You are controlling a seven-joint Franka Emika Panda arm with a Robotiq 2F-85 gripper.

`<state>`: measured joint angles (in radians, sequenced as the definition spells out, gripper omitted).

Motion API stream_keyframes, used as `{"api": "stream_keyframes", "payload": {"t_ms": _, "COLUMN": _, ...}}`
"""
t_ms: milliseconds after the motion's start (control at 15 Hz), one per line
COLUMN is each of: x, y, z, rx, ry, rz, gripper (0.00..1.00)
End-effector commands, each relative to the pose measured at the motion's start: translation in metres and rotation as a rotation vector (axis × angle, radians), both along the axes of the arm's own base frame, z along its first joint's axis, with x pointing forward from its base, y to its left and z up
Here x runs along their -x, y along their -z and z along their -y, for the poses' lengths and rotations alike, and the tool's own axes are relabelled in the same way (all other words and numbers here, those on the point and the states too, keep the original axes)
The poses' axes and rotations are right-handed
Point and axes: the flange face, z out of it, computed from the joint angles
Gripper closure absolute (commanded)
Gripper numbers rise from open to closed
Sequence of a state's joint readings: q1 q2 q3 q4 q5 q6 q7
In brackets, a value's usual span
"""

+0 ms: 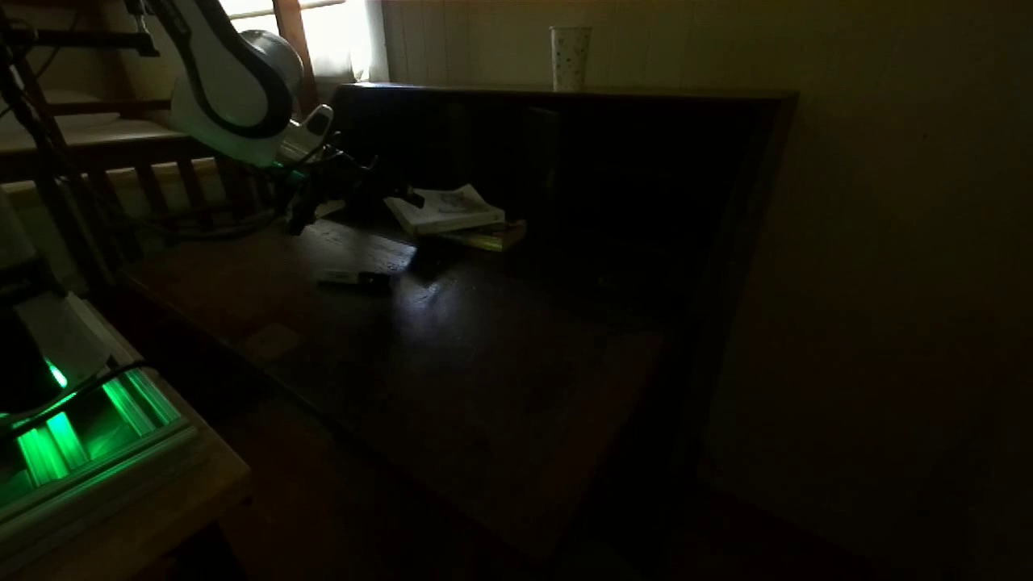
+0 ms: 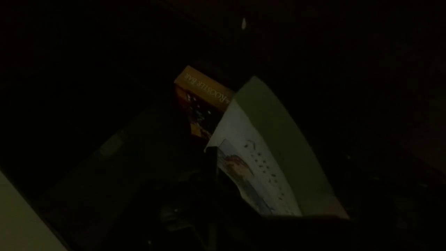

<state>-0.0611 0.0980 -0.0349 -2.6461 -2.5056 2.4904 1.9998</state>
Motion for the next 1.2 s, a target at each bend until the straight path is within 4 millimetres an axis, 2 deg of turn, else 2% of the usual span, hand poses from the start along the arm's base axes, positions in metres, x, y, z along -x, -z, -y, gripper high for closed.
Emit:
{"api": "stream_keyframes", "payload": {"t_ms": 0, "x": -0.018, "y": 0.006, "z": 0.003, "rx": -0.018, "ry": -0.022, "rz": -0.047, "gripper": 0.0}}
{"api": "stream_keyframes", "payload": {"t_ms": 333, "x": -0.029, "y": 0.017, "z": 0.009, "rx": -0.073, "ry": -0.04, "rz": -0.148, "gripper": 0.0}}
{"api": "stream_keyframes", "payload": {"t_ms": 800, "x": -0.035, "y": 0.003, "z": 0.017, "rx": -0.089, "ry": -0.069, "rz": -0.18, "gripper": 0.0}}
{"api": "stream_keyframes", "payload": {"t_ms": 1133, "x": -0.02, "y": 0.011, "z": 0.021, "rx": -0.082, "ry": -0.046, "rz": -0.198, "gripper": 0.0}}
